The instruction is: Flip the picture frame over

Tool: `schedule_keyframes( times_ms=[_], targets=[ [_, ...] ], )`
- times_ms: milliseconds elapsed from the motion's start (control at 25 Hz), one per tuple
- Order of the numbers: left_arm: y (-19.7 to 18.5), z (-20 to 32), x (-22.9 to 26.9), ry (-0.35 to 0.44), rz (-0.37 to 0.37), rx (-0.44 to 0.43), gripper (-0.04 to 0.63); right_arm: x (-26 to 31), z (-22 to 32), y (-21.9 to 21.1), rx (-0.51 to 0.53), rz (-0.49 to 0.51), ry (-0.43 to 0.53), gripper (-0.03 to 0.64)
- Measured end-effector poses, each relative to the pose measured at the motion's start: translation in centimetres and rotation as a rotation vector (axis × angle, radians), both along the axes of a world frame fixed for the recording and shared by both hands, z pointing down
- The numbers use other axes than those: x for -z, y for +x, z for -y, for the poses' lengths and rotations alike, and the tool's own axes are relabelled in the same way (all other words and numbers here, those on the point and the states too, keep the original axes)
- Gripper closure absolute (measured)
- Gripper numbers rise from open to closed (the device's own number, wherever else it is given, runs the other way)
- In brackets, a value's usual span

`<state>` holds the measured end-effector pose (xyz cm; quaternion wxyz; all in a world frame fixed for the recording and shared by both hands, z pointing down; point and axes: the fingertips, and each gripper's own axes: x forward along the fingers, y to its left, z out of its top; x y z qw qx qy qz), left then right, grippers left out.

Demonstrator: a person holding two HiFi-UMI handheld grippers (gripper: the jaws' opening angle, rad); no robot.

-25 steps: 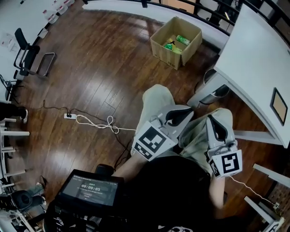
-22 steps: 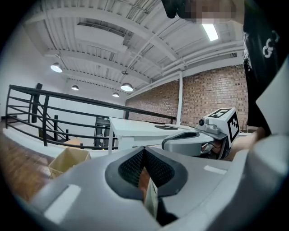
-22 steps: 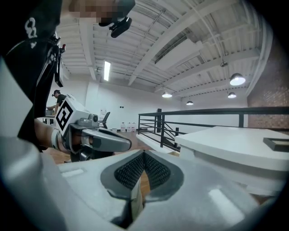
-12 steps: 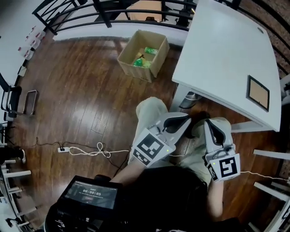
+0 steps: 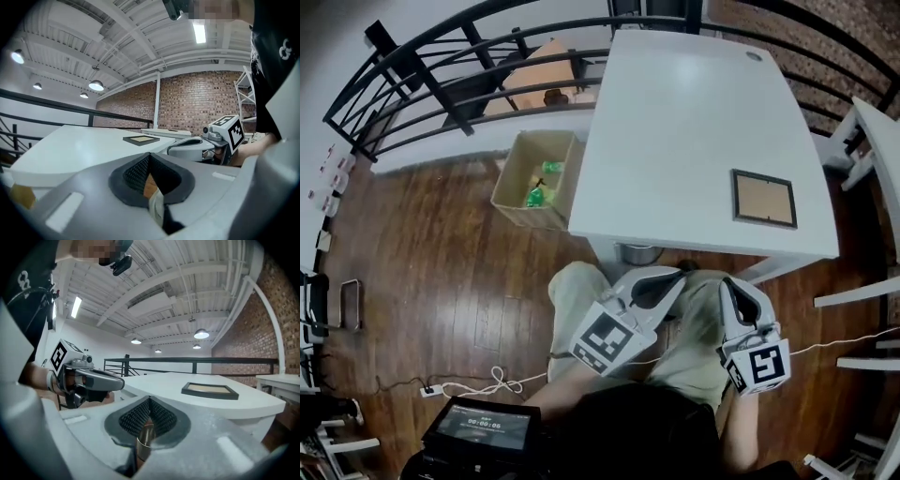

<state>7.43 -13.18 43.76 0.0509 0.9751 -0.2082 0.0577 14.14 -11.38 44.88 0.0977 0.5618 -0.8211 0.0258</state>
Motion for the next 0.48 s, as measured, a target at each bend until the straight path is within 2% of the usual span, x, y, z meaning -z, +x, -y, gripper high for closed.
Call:
schedule_keyframes(
  times_ms=[240, 480],
  targets=[
    [4.5, 1.7, 1.4, 0.037, 0.047, -0.030, 0.578, 1.3, 0.9, 5.0, -0.081, -0.007, 0.027, 0.624],
    [8.4, 4.9, 0.3, -0.024, 0.115, 0.014, 0.578, 2.2, 2.4, 11.3, -0.190, -0.065, 0.030, 0.624]
  ],
)
